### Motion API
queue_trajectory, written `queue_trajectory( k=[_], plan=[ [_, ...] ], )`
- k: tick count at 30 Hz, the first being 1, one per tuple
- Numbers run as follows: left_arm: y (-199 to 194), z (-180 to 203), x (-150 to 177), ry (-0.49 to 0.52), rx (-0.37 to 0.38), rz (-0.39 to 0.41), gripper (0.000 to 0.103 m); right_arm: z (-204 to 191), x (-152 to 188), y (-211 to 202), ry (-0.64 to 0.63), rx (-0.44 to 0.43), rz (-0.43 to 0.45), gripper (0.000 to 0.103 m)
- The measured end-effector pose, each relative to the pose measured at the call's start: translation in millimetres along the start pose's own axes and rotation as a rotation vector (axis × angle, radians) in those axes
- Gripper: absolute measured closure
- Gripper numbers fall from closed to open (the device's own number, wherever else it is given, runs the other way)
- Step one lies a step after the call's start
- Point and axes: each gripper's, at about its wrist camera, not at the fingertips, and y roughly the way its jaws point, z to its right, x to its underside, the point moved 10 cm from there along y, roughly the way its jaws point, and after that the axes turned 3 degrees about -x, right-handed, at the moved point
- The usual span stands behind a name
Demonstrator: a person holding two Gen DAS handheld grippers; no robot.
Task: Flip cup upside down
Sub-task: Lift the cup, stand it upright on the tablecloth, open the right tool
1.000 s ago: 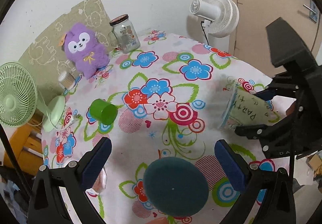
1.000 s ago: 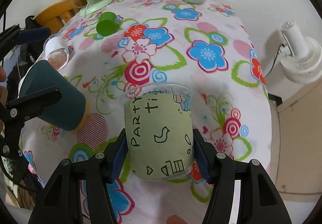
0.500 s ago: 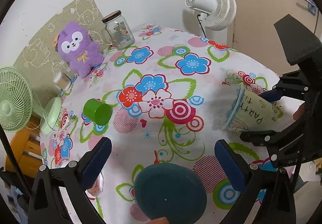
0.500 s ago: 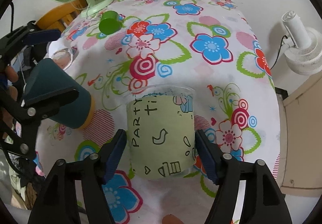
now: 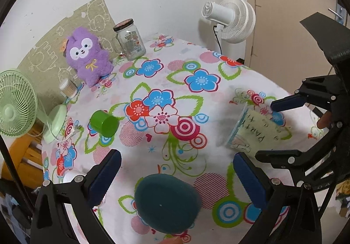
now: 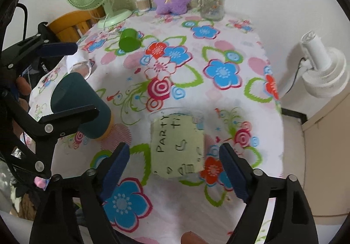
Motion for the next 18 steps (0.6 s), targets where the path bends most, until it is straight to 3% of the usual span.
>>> queue_trajectory(
  k=[6, 11, 18],
  plan=[
    [-6.2, 0.8, -1.9, -0.120, -0.043, -0.032, 0.000, 14.9, 3.4, -16.3, -0.013, 0.030, 0.039, 0.016],
    [-16.8, 10.3, -7.7, -0.219, -0.037, -0.001, 0.000, 29.6, 7.4, -29.5, -0.010, 0.034, 0.075, 0.016],
    [-17.6, 25.0, -14.8, -0.377, 0.028, -0.009, 0.000, 62.3, 20.8, -38.2, 0.021, 0.046, 0.099, 0.016]
  ],
)
